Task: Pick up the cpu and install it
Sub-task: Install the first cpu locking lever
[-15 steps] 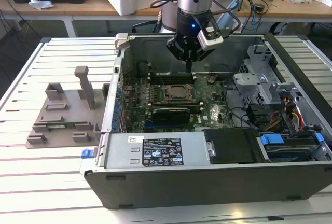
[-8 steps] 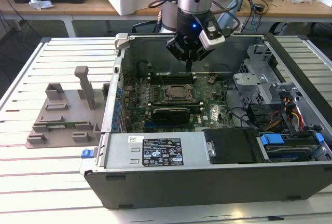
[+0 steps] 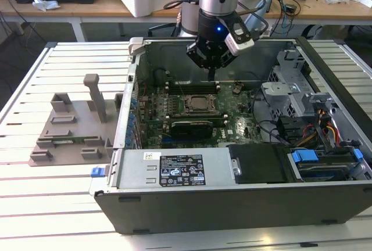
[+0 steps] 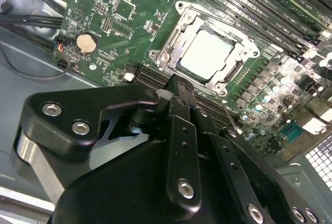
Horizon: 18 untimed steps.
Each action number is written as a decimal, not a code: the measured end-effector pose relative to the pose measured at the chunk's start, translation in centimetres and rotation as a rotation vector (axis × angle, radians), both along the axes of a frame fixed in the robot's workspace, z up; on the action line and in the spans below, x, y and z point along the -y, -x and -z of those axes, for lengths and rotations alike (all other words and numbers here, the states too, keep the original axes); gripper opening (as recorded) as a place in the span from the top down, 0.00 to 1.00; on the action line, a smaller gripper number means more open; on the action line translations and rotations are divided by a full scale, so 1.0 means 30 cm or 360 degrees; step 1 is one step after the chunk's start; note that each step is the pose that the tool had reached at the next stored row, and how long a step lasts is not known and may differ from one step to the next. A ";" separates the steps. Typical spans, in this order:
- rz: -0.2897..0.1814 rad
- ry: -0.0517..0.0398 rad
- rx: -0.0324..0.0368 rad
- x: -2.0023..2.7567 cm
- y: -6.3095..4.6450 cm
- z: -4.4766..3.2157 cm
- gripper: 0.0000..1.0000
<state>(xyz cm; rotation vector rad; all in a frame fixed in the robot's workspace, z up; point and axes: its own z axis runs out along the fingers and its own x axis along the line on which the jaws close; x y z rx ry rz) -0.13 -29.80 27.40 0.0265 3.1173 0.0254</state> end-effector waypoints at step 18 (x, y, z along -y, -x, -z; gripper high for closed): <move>0.0000 0.0000 0.0000 0.000 0.097 0.000 0.89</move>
